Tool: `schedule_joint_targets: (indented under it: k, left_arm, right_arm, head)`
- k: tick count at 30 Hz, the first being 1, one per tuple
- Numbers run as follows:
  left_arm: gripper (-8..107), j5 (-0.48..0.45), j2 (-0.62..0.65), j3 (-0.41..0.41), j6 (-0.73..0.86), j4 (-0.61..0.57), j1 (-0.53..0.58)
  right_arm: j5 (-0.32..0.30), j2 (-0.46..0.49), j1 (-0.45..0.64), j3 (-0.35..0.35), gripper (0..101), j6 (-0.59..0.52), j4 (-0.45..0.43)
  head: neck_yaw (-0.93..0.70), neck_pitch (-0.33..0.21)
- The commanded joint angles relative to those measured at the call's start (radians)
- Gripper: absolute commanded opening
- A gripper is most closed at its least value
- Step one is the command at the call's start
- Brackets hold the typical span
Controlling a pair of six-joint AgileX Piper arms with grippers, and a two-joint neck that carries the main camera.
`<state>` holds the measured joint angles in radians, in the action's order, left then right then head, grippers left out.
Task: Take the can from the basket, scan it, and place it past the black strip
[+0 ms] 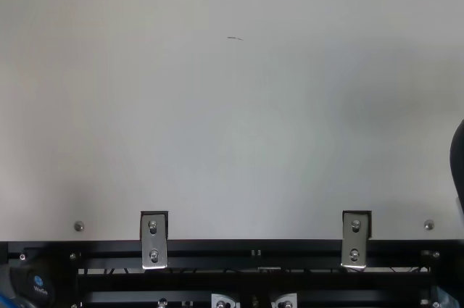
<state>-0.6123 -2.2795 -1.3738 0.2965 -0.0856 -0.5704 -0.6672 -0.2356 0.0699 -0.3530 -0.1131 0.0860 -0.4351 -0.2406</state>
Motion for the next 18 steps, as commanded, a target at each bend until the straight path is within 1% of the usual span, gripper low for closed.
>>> schedule_joint_targets:
  k: [1,8,18]
  left_arm:
    - [90,0.005,-0.01,0.0,0.008,-0.004,-0.001]
    - [90,0.021,-0.048,-0.011,0.035,-0.016,0.002]
    - [90,0.029,-0.114,-0.062,0.045,-0.016,-0.001]
  right_arm:
    - [0.0,0.0,0.0,0.0,101,0.0,0.0]
    - [0.0,0.0,0.0,0.0,101,0.0,0.0]
    - [0.0,0.0,0.0,0.0,101,0.0,0.0]
  head:
    - [-0.014,-0.034]
    - [-0.014,-0.034]
    - [-0.014,-0.034]
